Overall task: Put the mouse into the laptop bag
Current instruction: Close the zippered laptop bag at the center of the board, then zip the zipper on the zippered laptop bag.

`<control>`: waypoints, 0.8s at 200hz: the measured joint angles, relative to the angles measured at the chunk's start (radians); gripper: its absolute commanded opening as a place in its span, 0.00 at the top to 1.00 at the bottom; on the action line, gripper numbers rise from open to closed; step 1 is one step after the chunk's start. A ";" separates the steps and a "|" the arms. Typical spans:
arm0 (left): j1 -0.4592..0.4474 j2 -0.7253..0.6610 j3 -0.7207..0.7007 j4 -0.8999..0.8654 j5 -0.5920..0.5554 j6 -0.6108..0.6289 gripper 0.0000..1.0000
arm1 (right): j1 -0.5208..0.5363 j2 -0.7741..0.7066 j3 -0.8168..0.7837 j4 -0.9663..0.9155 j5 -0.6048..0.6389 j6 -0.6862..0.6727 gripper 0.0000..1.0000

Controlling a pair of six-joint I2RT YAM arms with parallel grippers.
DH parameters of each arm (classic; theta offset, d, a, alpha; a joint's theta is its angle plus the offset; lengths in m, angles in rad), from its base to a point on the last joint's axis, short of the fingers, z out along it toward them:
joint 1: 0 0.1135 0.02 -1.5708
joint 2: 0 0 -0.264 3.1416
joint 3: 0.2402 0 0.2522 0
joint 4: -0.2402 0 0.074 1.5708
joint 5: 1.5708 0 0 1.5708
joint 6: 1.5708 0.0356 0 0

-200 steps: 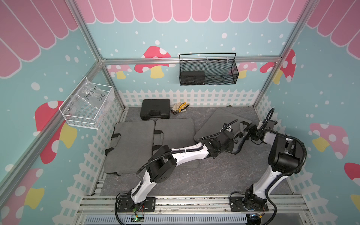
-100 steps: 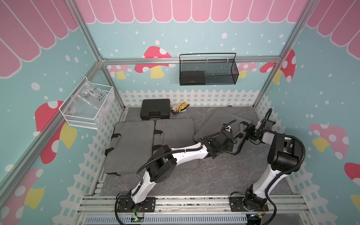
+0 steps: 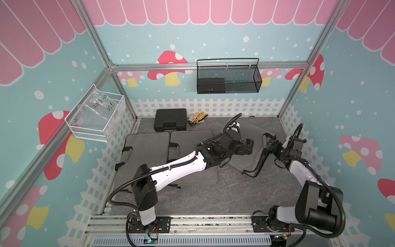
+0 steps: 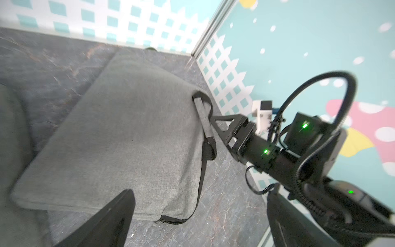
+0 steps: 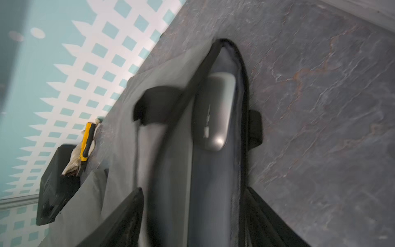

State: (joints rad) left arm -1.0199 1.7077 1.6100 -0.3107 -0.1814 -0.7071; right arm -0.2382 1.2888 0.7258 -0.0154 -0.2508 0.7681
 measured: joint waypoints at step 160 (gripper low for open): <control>-0.002 -0.489 -0.357 -0.177 -0.107 -0.049 0.01 | 0.684 -0.087 -0.180 -0.060 0.228 0.053 0.15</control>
State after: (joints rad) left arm -1.0214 1.2186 1.2533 -0.4881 -0.2882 -0.7559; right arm 0.4454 1.2022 0.5453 -0.0750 -0.0227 0.8215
